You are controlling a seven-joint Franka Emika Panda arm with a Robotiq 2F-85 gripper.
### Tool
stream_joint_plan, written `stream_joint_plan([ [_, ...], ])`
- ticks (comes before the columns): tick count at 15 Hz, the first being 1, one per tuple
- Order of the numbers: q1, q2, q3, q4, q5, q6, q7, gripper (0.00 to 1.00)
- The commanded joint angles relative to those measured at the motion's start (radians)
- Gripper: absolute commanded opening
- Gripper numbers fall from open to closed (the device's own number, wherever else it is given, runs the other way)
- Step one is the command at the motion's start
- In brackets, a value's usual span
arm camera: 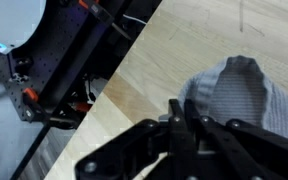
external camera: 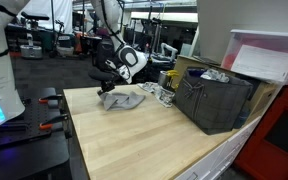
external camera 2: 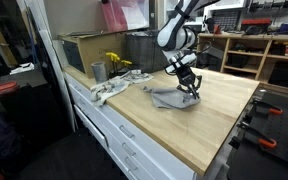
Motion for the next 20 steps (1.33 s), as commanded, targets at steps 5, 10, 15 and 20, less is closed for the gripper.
stream_joint_plan([
  [5,-0.014,-0.108,0.0,-0.061,0.007,0.008,0.058,0.71],
  [10,-0.02,-0.109,0.01,0.008,-0.07,0.147,-0.066,1.0],
  [15,-0.039,-0.069,0.031,0.064,-0.098,0.314,-0.288,1.0],
  [20,-0.083,-0.021,0.09,0.067,-0.052,0.449,-0.583,1.0],
])
